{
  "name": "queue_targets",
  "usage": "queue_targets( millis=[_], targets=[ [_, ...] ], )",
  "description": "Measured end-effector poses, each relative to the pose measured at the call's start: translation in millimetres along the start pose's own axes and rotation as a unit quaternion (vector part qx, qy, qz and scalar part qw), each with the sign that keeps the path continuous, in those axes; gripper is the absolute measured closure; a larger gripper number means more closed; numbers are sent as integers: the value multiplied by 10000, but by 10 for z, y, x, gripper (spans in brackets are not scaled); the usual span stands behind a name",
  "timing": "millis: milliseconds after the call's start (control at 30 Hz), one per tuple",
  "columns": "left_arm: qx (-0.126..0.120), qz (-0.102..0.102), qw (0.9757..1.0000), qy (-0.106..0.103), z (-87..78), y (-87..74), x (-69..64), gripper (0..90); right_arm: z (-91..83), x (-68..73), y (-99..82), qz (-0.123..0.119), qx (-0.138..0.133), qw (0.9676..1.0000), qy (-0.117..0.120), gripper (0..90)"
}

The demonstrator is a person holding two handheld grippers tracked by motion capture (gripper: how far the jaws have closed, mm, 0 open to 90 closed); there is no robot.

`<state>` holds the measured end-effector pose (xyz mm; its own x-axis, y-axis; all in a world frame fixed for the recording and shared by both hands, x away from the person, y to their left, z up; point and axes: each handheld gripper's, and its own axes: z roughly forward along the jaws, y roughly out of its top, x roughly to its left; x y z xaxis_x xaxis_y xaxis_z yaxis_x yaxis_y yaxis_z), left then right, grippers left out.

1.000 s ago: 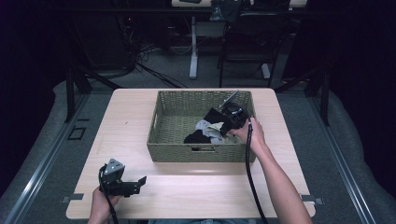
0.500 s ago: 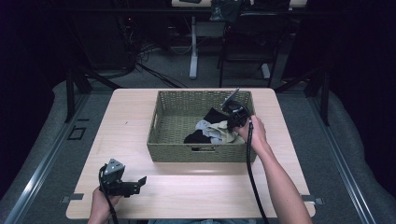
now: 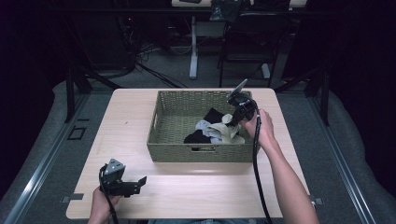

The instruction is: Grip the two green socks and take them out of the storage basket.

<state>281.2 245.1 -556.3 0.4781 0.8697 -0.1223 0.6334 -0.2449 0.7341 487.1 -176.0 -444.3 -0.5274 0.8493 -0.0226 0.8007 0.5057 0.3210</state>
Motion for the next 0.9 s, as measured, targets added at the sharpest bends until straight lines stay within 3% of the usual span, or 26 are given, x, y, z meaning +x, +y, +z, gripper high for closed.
queue_targets(
  millis=[367, 900],
  targets=[
    [-7, -3, 10000, -5, 0, 0, 0, 4, -379, -4, 87, -44, -194, 9998, -95, 866],
    [-3, -14, 10000, 2, 4, 0, 0, 4, -624, -4, 204, -86, -304, 9994, -143, 868]
  ],
)
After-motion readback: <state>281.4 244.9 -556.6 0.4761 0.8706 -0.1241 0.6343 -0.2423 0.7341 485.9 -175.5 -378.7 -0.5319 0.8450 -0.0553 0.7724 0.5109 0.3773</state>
